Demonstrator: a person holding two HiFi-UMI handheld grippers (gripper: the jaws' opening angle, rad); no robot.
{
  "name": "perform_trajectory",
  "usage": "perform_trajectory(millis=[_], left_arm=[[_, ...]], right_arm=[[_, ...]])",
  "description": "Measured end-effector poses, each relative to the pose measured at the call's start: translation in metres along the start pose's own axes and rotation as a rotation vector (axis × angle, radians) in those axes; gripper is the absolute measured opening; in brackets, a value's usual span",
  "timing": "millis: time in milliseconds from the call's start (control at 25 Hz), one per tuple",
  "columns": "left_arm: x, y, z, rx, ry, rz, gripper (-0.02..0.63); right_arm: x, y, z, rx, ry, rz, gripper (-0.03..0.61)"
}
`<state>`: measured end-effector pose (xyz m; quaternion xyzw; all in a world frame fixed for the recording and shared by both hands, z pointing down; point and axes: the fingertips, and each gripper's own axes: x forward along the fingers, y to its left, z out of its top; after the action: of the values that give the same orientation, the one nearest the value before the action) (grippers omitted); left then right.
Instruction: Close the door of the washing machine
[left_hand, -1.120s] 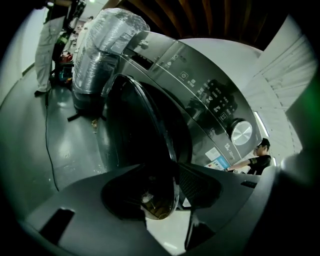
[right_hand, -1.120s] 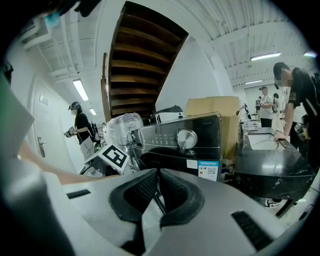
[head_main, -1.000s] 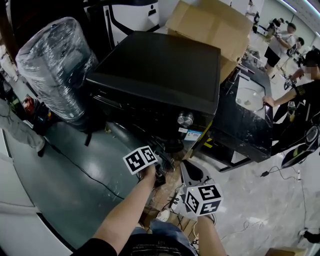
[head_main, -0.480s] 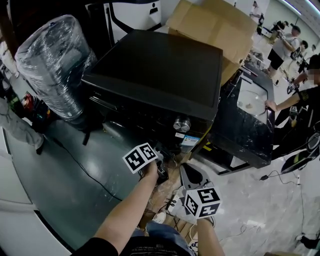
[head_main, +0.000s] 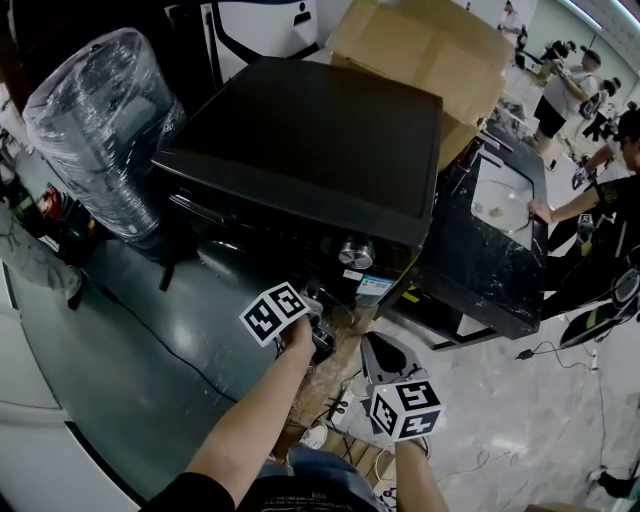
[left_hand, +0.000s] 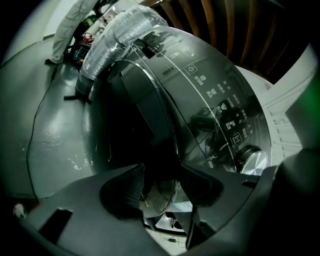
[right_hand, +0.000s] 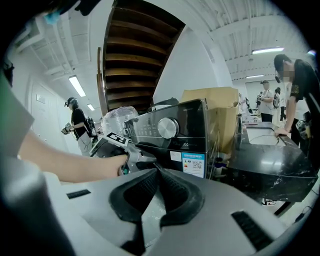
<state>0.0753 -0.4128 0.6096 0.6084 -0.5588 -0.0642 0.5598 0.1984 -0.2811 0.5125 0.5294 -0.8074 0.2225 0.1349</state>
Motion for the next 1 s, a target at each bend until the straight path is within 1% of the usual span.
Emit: perform_trajectory(millis=[440,680,800,1000], left_arm=[[0.0028,-0.0008,0.0003,-0.034,-0.019,0.021,0.236],[0.0051,0.0006,0.0031,-0.097,-0.027,0.077,0.238],[0.0045,0.0001,0.0027,-0.082,-0.007,0.054,0.236],[0.0020,-0.0005,0.0012,-0.088,0.031,0.012,0.236]], right_arm=[[0.0088,0.0013,0.0008,-0.011,0.011,0.014,0.023],[0.0057,0.0004,0.0051,-0.017,0.004,0.011,0.023],[0.0033,-0.0002,0.0063,-0.015,-0.001,0.007,0.022],[0.0024,0.0095,0.0037,-0.017,0.003,0.022,0.023]])
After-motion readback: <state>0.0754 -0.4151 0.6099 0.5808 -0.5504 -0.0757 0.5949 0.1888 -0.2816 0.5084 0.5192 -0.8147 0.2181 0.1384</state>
